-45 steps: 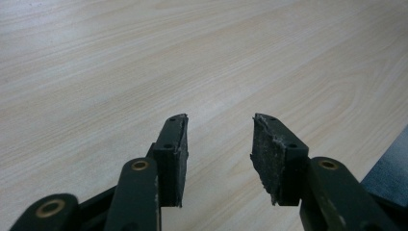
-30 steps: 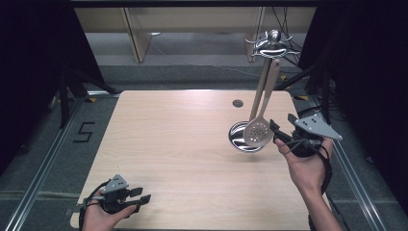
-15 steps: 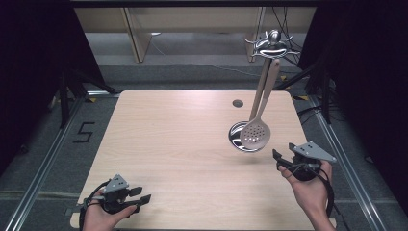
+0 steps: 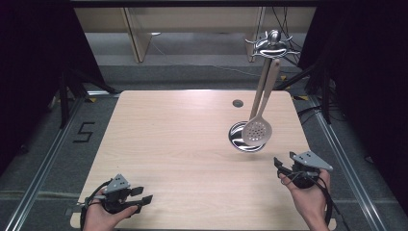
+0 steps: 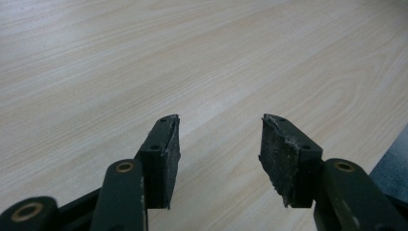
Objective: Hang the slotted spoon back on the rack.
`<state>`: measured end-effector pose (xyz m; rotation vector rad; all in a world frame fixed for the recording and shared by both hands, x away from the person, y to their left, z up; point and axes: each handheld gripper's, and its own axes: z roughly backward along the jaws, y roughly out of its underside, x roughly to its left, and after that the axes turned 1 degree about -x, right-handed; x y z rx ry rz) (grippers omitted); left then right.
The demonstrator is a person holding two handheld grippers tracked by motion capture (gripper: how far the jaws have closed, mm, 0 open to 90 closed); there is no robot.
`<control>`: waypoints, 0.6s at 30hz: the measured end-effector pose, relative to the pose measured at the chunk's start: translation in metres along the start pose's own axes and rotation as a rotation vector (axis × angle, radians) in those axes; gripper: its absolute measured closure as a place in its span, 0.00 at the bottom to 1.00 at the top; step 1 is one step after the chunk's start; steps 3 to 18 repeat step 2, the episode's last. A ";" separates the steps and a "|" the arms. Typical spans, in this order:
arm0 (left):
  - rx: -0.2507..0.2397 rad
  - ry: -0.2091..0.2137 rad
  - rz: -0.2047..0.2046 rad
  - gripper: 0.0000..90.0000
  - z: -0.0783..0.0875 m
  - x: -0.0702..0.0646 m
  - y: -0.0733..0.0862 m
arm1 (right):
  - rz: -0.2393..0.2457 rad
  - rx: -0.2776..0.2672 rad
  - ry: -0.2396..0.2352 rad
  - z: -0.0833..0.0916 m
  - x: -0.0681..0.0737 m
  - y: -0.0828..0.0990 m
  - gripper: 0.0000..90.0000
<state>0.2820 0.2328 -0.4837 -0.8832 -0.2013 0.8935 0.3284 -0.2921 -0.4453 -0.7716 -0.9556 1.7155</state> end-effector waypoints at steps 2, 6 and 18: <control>-0.019 -0.005 0.015 0.53 -0.002 -0.002 0.000 | -0.060 0.026 -0.001 0.003 0.002 0.000 0.48; -0.019 -0.005 0.015 0.53 -0.002 -0.002 0.000 | -0.060 0.026 -0.001 0.003 0.002 0.000 0.48; -0.019 -0.005 0.015 0.53 -0.002 -0.002 0.000 | -0.060 0.026 -0.001 0.003 0.002 0.000 0.48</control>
